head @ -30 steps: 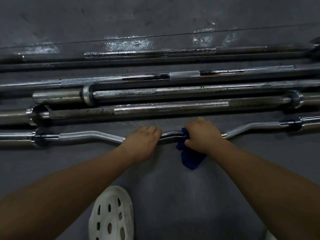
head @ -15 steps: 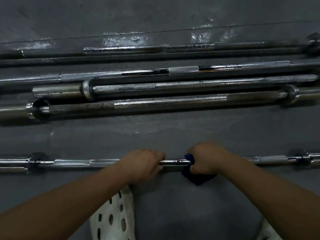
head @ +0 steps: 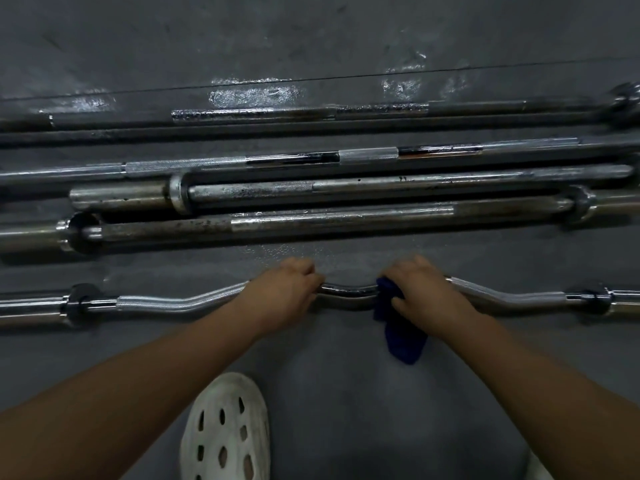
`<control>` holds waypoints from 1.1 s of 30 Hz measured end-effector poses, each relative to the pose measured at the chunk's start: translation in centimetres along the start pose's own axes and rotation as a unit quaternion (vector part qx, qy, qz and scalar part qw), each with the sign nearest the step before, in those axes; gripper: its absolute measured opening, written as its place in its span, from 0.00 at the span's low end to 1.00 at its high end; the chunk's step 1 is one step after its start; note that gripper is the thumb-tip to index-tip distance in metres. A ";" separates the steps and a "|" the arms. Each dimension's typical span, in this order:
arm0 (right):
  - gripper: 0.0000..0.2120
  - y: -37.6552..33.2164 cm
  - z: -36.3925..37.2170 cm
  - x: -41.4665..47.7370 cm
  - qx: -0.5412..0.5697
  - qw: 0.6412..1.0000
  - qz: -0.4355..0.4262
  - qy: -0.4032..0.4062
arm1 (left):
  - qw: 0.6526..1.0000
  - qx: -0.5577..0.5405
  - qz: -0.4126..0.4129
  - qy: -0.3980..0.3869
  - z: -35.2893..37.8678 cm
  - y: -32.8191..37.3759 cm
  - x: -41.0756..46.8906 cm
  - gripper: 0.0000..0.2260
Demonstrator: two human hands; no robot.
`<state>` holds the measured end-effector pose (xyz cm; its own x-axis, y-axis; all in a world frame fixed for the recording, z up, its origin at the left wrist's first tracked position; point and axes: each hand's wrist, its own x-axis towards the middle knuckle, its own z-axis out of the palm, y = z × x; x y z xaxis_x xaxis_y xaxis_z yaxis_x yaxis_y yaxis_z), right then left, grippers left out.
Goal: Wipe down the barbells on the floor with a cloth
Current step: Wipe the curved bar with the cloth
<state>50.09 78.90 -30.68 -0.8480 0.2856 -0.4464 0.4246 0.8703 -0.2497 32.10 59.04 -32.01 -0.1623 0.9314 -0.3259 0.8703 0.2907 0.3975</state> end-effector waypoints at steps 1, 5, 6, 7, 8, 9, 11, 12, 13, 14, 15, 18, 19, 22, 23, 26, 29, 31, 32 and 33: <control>0.13 -0.1 0.2 -0.4 0.014 1.000 0.009 0.023 | 1.000 -0.002 -0.001 0.001 0.2 -0.1 0.0 0.12; 0.16 -0.8 1.1 -2.0 0.054 0.996 0.043 0.058 | 1.000 0.005 0.000 0.008 1.2 -0.4 -0.1 0.10; 0.18 -1.0 1.5 -2.4 0.054 0.995 0.045 0.064 | 1.000 0.006 0.001 0.013 1.4 -0.4 -0.1 0.10; 0.20 -1.2 1.9 -2.7 0.052 0.995 0.047 0.070 | 1.000 0.007 0.003 0.022 1.7 -0.5 -0.2 0.10; 0.23 -1.4 2.3 -3.0 0.054 0.995 0.052 0.069 | 1.000 0.007 0.005 0.030 1.9 -0.6 -0.3 0.11; 0.25 -1.5 2.6 -3.1 0.061 0.994 0.059 0.066 | 0.999 0.004 0.006 0.038 2.1 -0.7 -0.3 0.12; 0.27 -1.4 3.1 -3.1 0.084 0.993 0.070 0.053 | 0.999 0.011 0.004 0.043 2.6 -1.1 -0.5 0.16; 0.27 -1.3 3.2 -3.0 0.107 0.990 0.075 0.056 | 0.999 0.022 0.003 0.044 2.8 -1.2 -0.6 0.19; 0.25 -1.2 3.2 -3.0 0.144 0.984 0.083 0.071 | 0.998 0.035 0.004 0.046 3.0 -1.2 -0.9 0.22; 0.24 -1.3 3.0 -3.1 0.189 0.972 0.099 0.098 | 0.998 0.047 0.006 0.052 3.2 -1.2 -1.3 0.24; 0.22 -1.4 2.9 -3.3 0.235 0.955 0.122 0.129 | 0.997 0.058 0.006 0.056 3.5 -1.0 -1.7 0.27; 0.23 -2.0 2.4 -4.7 0.344 0.900 0.201 0.173 | 0.993 0.090 -0.011 0.071 3.9 0.4 -3.1 0.37; 0.24 -2.2 2.2 -5.3 0.367 0.889 0.217 0.168 | 0.992 0.100 -0.014 0.080 3.8 1.1 -3.5 0.39; 0.26 -3.0 0.7 -7.5 0.397 0.882 0.218 0.128 | 0.985 0.127 -0.014 0.116 2.2 3.4 -4.5 0.40; 0.26 -3.1 0.0 -8.3 0.397 0.885 0.216 0.117 | 0.982 0.135 -0.013 0.128 1.3 4.2 -4.8 0.40; 0.21 -3.6 -2.6 -11.0 0.380 0.889 0.232 0.103 | 0.974 0.159 -0.006 0.159 -2.0 6.3 -5.8 0.41; 0.09 -3.9 -5.1 -14.2 0.382 0.874 0.268 0.135 | 0.963 0.189 0.029 0.191 -6.0 8.3 -6.8 0.38; 0.03 -4.3 -6.8 -16.5 0.393 0.862 0.280 0.155 | 0.953 0.218 0.046 0.206 -8.6 9.7 -7.5 0.37; 0.02 -4.5 -7.6 -17.6 0.399 0.859 0.279 0.160 | 0.949 0.230 0.054 0.209 -9.8 10.5 -7.8 0.37; 0.03 -4.8 -8.4 -18.7 0.408 0.855 0.275 0.164 | 0.947 0.237 0.063 0.209 -10.8 11.3 -8.1 0.36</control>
<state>61.22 72.74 -13.94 -0.4360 0.7755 -0.4567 0.7538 0.0375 -0.6560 38.19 57.18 -15.61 -0.1279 0.9861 0.1061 0.9897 0.1338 -0.0509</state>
